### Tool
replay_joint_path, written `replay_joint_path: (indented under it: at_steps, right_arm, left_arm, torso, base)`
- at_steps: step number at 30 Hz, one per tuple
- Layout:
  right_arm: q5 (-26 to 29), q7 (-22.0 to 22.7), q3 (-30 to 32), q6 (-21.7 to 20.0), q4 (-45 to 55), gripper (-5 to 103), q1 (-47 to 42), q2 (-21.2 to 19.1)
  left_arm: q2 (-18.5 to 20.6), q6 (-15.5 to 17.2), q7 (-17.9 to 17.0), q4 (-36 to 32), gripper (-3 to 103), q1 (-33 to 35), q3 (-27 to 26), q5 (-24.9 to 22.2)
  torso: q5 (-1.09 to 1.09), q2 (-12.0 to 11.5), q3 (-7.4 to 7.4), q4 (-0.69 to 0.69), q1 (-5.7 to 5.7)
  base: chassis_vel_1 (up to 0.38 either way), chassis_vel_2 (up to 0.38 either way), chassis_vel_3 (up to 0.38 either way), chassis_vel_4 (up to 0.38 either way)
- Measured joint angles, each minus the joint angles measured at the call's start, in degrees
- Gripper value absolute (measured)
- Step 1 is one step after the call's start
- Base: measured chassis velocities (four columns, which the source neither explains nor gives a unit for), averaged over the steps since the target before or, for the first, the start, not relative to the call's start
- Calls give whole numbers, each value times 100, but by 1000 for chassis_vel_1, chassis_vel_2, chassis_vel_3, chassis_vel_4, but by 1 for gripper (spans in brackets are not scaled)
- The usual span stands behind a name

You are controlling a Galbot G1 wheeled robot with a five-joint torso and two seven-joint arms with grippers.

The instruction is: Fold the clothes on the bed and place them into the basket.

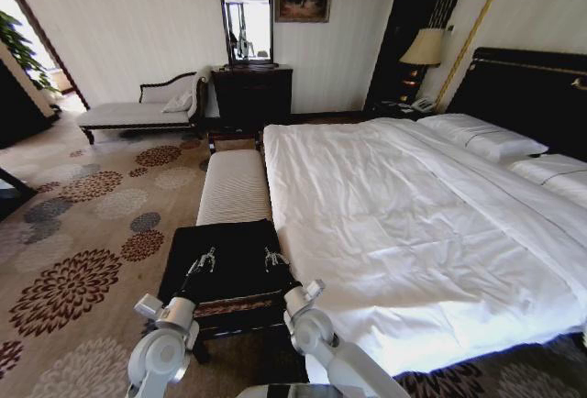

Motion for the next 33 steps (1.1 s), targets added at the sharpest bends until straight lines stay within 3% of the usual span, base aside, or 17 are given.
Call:
replay_joint_path:
  at_steps: [17,33]
  right_arm:
    - [-161,38,31,-29,40,4,-149,25]
    - [-444,113,29,14,-145,4,-130,195]
  left_arm:
    - [-3,2,4,-28,10,27,-98,-24]
    - [-7,-20,20,49,10,41,-88,29]
  torso:
    - [-1,-2,1,-2,3]
    - [-4,-1,0,2,3]
  base:
    - [14,12,-9,-12]
    - [150,156,-125,-160]
